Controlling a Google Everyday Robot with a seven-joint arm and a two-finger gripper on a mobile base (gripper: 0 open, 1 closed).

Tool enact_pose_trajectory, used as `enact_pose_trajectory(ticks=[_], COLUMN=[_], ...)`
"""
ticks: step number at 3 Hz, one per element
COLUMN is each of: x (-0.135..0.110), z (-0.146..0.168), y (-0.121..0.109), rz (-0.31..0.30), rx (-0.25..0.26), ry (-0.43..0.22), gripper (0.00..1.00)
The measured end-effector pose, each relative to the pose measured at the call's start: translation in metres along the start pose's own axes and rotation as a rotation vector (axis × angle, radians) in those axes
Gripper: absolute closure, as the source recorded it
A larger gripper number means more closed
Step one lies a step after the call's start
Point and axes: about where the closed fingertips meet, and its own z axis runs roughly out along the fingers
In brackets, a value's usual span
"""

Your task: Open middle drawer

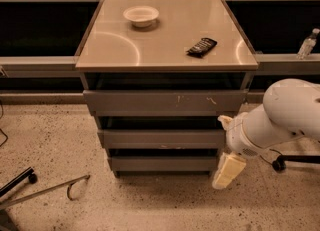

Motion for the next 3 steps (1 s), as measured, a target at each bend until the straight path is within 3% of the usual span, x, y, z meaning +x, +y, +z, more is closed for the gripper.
enact_pose_trajectory(ticks=[1, 3], x=[0.004, 0.013], z=[0.013, 0.083], y=[-0.006, -0.042], rz=[-0.018, -0.117], rx=[0.01, 0.024], ry=[-0.017, -0.115], gripper=[0.0, 0.0])
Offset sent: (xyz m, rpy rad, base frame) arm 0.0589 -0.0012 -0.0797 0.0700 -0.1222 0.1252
